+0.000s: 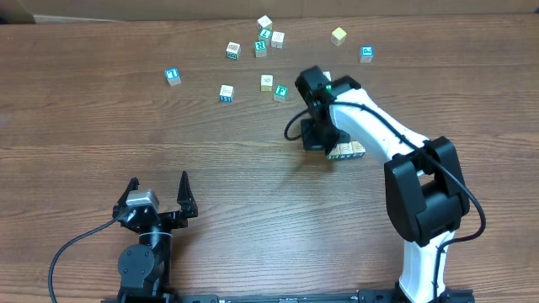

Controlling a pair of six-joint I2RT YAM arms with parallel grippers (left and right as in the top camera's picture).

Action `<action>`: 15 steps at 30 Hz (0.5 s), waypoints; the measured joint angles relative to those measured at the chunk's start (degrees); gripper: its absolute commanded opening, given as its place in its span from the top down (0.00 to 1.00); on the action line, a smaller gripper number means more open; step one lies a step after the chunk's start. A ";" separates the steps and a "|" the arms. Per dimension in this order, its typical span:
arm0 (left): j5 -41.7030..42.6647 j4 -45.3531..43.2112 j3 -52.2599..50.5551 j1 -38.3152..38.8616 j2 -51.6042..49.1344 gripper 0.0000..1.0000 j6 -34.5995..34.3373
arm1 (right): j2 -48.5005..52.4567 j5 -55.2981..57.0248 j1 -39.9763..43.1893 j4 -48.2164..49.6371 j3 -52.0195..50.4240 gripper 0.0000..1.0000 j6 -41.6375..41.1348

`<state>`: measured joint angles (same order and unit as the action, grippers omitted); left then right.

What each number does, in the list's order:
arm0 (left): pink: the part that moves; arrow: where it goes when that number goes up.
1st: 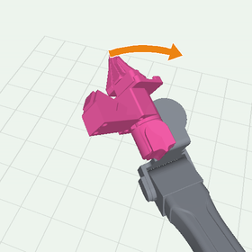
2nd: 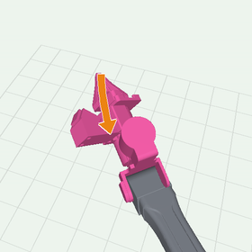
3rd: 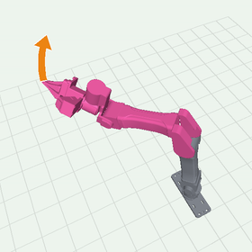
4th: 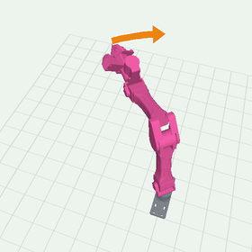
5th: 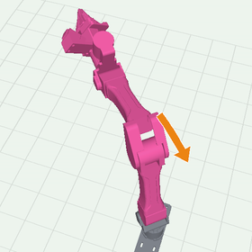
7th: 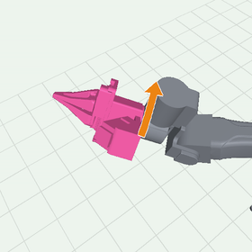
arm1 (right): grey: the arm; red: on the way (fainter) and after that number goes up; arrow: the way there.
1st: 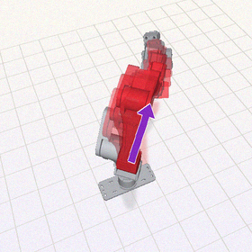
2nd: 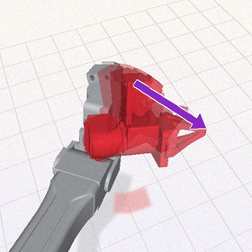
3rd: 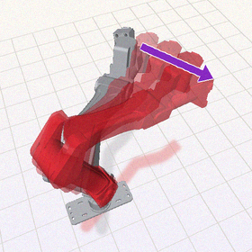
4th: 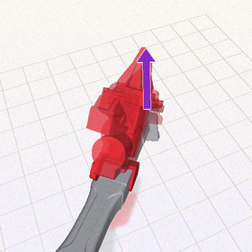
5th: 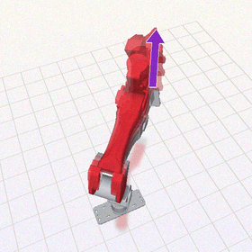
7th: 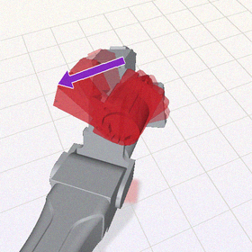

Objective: Form a horizontal line
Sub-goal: 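Raise the right gripper and swing it back over the block cluster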

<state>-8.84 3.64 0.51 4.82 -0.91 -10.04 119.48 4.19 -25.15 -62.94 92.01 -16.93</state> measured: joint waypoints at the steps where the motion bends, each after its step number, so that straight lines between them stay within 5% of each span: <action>1: 0.00 0.00 0.00 0.00 0.00 0.00 0.00 | 0.35 -0.17 0.00 -1.73 2.78 0.96 0.26; 7: 0.00 0.00 0.00 0.00 0.00 0.00 0.00 | 0.81 -0.81 0.00 -4.28 21.77 0.96 1.49; 12: 0.00 0.00 0.00 0.00 0.00 0.00 0.00 | 0.59 -1.27 0.00 3.13 25.77 0.93 1.79; 15: 0.00 0.00 0.00 0.00 0.00 0.00 0.00 | 0.70 -2.23 0.00 9.22 25.53 0.55 1.46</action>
<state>-8.84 3.64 0.51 4.82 -0.91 -10.04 120.18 1.96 -25.15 -53.71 117.54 -15.46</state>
